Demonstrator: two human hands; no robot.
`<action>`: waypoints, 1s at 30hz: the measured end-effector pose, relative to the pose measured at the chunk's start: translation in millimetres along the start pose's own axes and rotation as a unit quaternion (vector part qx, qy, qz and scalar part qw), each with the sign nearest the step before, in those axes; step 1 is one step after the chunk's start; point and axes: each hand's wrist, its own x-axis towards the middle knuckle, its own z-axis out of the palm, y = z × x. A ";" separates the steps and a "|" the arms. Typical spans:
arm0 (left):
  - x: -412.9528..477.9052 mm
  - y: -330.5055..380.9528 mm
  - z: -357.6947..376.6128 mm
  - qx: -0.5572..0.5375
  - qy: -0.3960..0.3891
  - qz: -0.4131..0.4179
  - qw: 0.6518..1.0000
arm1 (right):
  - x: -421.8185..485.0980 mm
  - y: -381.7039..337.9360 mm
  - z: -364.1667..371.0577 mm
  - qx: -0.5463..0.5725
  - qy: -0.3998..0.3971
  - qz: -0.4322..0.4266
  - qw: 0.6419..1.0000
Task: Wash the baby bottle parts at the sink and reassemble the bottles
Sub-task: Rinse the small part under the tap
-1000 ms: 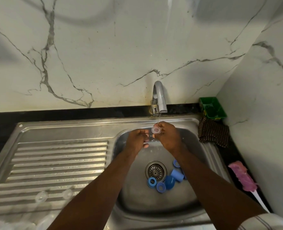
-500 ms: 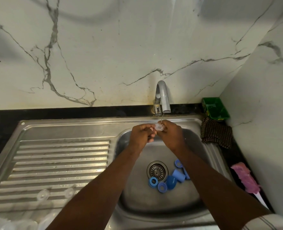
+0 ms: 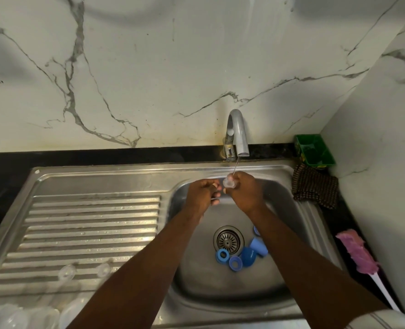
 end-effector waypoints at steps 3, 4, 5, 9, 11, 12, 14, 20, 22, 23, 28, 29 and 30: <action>-1.1 3.1 2.2 -0.017 -0.035 -0.011 0.999 | 0.5 0.4 -4.0 0.015 0.037 -0.006 0.999; 0.5 3.1 2.7 -0.021 -0.034 -0.011 0.999 | 1.7 -0.7 -5.9 0.027 0.041 -0.010 0.999; 2.2 1.9 3.0 -0.019 -0.027 -0.011 0.999 | 2.8 -1.9 -7.0 0.027 0.022 -0.007 0.999; 3.8 -5.8 3.9 -0.017 -0.029 -0.003 0.999 | 3.4 1.2 -10.2 0.020 0.020 0.019 0.999; 5.6 -6.4 6.2 -0.031 -0.040 0.001 0.999 | 4.9 -0.1 -14.3 0.047 0.010 0.008 0.999; 6.7 -5.6 7.0 -0.032 -0.040 -0.002 0.999 | 8.0 0.1 -14.2 0.037 -0.024 0.006 0.999; 8.3 -8.9 10.3 -0.035 -0.041 -0.018 0.998 | 7.1 2.3 -12.6 0.012 -0.054 0.016 0.998; 13.5 -9.0 10.9 -0.042 -0.048 0.018 0.998 | 11.7 -1.9 -14.3 0.092 -0.057 0.040 0.993; 13.6 -5.9 9.0 0.000 -0.022 0.071 0.997 | 13.6 0.1 -14.9 0.147 -0.082 0.092 0.981; 13.9 -3.5 8.3 0.026 -0.014 0.098 0.995 | 15.1 2.4 -15.3 0.181 -0.091 0.121 0.972; 15.8 3.5 12.7 0.111 -0.034 0.182 0.976 | 14.7 9.7 -17.8 0.341 -0.107 0.215 0.909; 15.9 4.4 14.4 0.126 -0.035 0.194 0.972 | 13.7 9.1 -18.4 0.345 -0.111 0.216 0.907; 16.2 5.2 15.8 0.141 -0.035 0.203 0.968 | 13.7 9.6 -18.4 0.347 -0.114 0.214 0.906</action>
